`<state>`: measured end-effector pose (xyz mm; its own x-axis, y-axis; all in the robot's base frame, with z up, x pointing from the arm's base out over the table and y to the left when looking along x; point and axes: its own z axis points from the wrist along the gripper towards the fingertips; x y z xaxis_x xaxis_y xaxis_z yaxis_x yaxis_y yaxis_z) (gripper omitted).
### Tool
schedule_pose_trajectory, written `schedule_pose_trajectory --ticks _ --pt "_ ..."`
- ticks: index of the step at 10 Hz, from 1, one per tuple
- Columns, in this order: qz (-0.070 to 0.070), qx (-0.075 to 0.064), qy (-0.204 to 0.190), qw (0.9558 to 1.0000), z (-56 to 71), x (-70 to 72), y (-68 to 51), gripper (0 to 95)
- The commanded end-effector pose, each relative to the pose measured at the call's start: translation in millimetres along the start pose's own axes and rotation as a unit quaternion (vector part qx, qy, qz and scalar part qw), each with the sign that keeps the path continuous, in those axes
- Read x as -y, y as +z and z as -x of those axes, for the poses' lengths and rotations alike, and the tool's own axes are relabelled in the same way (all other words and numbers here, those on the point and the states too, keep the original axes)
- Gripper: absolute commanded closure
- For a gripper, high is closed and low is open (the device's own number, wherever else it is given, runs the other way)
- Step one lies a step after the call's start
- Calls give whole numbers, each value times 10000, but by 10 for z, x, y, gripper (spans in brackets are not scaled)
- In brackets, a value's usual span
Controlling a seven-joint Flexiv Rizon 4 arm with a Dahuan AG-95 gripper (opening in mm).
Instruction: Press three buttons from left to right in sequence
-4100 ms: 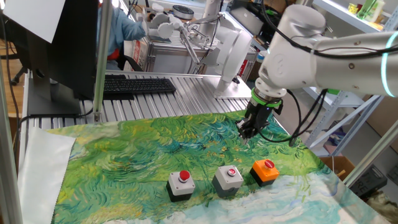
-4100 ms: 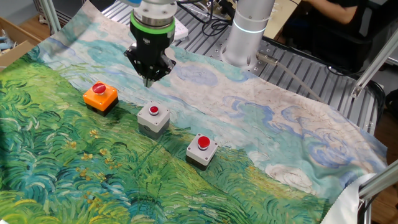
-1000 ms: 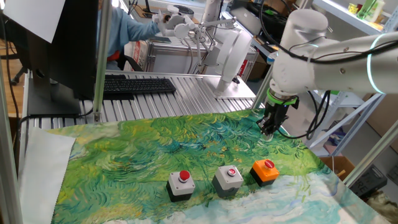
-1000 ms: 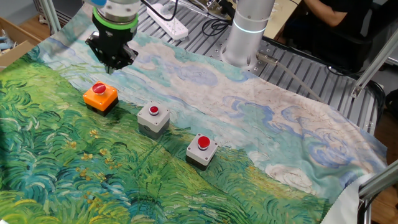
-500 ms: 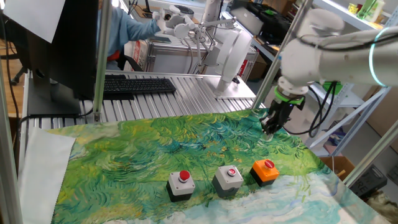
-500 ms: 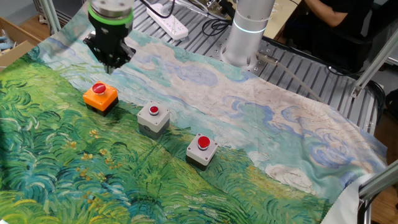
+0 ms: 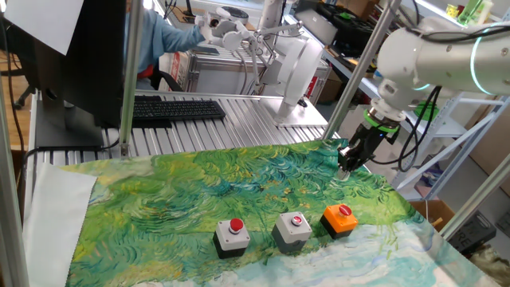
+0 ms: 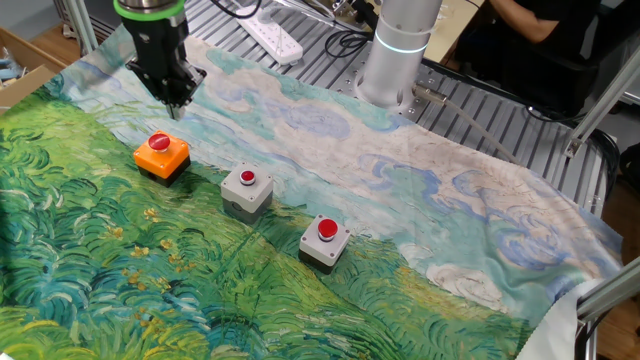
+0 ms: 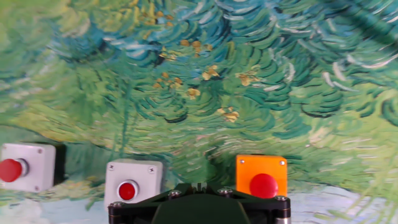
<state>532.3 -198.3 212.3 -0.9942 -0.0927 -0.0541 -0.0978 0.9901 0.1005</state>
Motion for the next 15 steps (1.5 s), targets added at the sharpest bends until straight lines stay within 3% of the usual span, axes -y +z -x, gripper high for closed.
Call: schedule_pose_trajectory --ticks 1,9,15 --pt "-115 2 -30 9999 -4 -6 6 950" --pt "-275 -5 19 9996 -5 -6 6 950" --pt "-269 39 -36 9996 -5 -6 6 950"
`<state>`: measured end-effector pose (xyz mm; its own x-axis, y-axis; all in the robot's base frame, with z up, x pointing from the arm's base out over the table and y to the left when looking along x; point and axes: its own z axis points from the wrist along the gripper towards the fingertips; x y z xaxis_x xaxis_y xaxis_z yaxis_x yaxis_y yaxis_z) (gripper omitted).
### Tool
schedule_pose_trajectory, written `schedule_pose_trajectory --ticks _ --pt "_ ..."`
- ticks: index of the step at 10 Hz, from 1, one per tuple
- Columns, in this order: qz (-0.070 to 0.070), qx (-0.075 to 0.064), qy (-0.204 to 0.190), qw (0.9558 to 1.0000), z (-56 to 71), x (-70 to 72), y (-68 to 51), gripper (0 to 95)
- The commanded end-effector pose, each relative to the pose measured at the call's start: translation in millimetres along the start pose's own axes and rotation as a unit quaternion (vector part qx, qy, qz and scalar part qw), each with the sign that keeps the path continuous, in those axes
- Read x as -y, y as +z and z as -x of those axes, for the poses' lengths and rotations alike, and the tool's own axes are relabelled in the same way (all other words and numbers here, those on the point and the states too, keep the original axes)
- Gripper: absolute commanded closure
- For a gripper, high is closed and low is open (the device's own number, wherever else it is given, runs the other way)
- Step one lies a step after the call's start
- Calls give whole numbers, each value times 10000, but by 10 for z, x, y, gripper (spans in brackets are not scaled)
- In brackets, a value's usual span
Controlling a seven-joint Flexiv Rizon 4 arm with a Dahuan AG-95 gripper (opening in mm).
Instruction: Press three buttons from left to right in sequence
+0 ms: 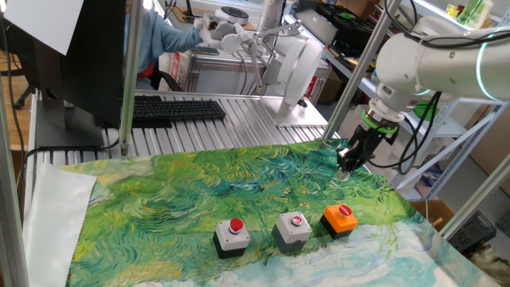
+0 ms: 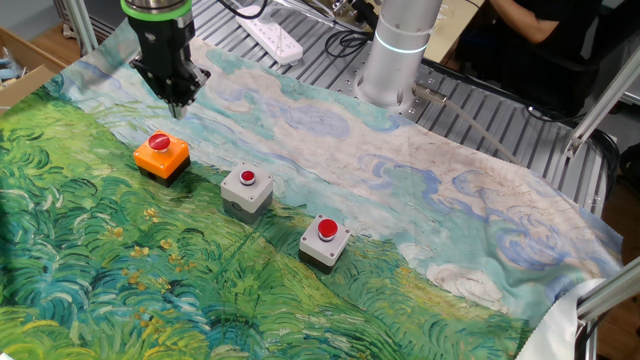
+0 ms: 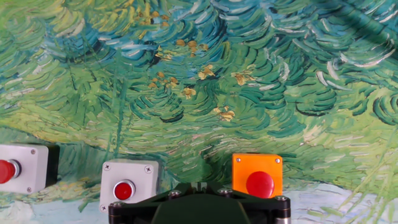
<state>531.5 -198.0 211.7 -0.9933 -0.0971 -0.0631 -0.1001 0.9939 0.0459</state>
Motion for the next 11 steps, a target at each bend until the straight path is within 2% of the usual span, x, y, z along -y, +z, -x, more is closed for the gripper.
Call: schedule_pose_trajectory --ticks 1,4,7,8,11 --pt "-2 9 -78 10000 3 -3 0 950" --pt "-11 12 101 9999 3 -3 0 950" --pt "-80 53 201 9998 3 -3 0 950" --pt "-111 107 279 9995 3 -3 0 950" --pt "-173 110 272 9994 3 -3 0 950"
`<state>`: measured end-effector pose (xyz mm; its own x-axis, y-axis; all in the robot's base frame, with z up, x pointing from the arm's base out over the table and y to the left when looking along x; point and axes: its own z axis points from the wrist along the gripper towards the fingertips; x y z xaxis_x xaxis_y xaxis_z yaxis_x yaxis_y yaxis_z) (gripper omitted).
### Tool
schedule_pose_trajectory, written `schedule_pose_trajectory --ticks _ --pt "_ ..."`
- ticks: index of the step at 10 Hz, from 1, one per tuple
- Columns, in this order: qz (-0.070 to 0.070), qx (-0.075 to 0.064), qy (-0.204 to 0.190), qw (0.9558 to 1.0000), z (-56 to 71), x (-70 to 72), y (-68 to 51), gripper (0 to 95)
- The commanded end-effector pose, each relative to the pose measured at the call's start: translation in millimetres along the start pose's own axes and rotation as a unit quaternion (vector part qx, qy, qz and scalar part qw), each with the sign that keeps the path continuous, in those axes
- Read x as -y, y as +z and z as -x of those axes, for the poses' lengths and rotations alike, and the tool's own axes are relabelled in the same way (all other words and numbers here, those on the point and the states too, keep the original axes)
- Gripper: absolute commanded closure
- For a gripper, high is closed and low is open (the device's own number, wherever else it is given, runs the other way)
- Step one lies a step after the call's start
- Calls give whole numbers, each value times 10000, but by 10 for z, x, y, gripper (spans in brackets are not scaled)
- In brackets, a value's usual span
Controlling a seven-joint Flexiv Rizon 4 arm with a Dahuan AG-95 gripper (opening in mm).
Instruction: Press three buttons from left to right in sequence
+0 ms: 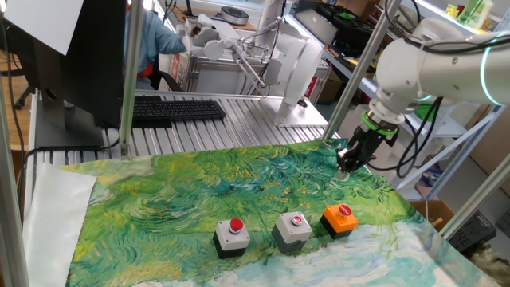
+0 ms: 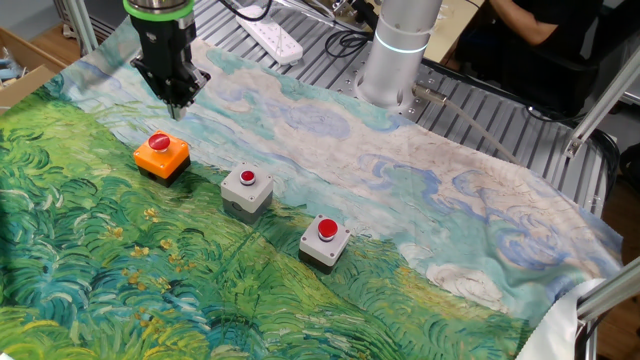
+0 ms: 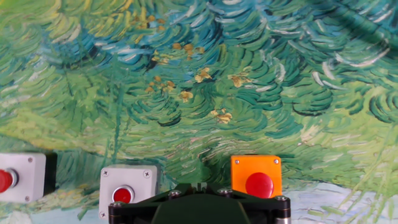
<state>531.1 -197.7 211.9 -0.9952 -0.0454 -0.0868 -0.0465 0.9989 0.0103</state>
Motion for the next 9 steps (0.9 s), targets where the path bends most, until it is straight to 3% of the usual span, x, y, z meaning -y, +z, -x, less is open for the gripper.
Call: schedule_pose_trajectory --ticks 1,9 --pt "29 -26 48 10000 7 0 1 950" --pt "-30 -2 -25 10000 -32 24 -27 950"
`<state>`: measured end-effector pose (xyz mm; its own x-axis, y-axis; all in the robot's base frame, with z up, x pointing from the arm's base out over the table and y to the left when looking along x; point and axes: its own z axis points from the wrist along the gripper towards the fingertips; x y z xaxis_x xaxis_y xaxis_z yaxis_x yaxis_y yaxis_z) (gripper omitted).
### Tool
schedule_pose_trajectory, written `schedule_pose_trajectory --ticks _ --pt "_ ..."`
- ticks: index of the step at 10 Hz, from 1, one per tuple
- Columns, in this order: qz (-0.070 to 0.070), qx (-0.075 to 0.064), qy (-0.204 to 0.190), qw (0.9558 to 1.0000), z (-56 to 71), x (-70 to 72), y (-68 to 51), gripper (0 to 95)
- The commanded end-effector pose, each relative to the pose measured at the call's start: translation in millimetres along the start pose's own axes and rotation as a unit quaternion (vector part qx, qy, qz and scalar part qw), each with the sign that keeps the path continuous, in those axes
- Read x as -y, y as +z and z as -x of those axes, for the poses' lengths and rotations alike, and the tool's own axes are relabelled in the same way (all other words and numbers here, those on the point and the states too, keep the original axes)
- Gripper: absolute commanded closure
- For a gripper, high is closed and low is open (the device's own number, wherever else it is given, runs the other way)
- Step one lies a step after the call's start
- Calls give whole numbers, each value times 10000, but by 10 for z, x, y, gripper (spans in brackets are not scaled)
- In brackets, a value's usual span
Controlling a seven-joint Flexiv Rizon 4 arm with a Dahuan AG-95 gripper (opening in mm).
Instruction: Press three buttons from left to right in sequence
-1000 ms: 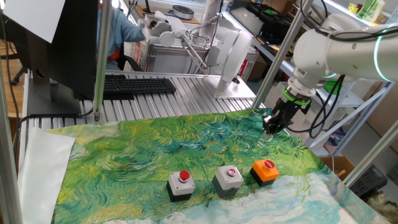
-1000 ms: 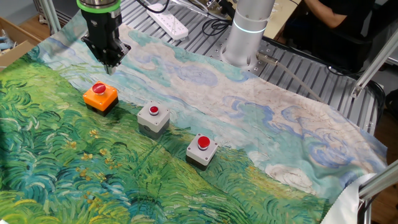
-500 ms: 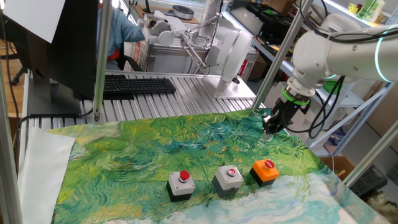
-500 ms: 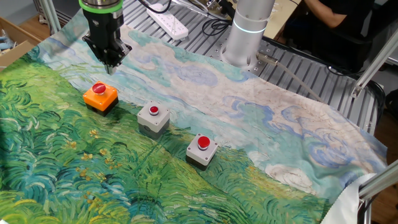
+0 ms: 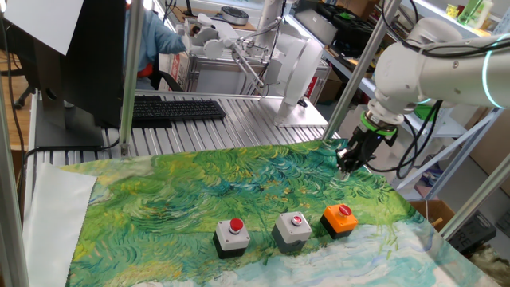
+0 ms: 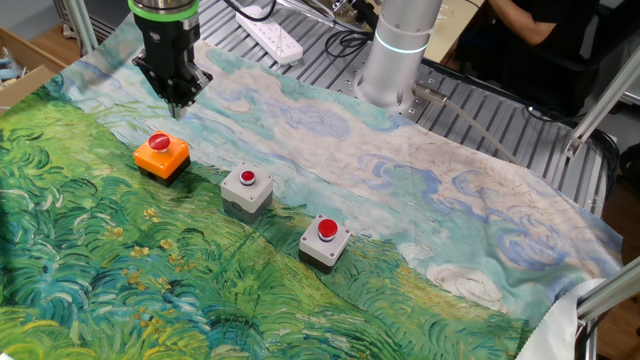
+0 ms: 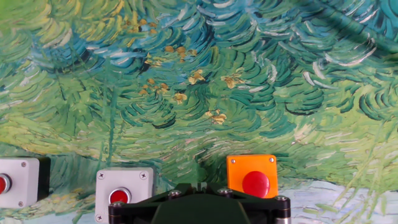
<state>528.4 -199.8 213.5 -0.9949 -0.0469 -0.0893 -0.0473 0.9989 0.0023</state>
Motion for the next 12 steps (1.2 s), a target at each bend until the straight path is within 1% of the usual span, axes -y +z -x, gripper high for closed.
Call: schedule_pose_trajectory --ticks 1,2,4,5,7,8,9,10,12 --pt "-2 -14 -6 10000 -13 8 -9 950" --pt "-42 -15 -4 10000 -31 17 -14 950" --pt "-26 -16 -1 10000 -72 36 -5 950" --pt "11 -9 -4 10000 -100 94 34 950" --pt "12 -10 -84 10000 -110 213 52 950" --pt "11 -18 -134 9999 -93 282 29 950" --pt "13 -22 -154 9999 -82 307 20 950" --pt "13 -29 -190 9998 -50 400 1 950" --pt "16 -43 -220 9997 -36 531 -14 950"
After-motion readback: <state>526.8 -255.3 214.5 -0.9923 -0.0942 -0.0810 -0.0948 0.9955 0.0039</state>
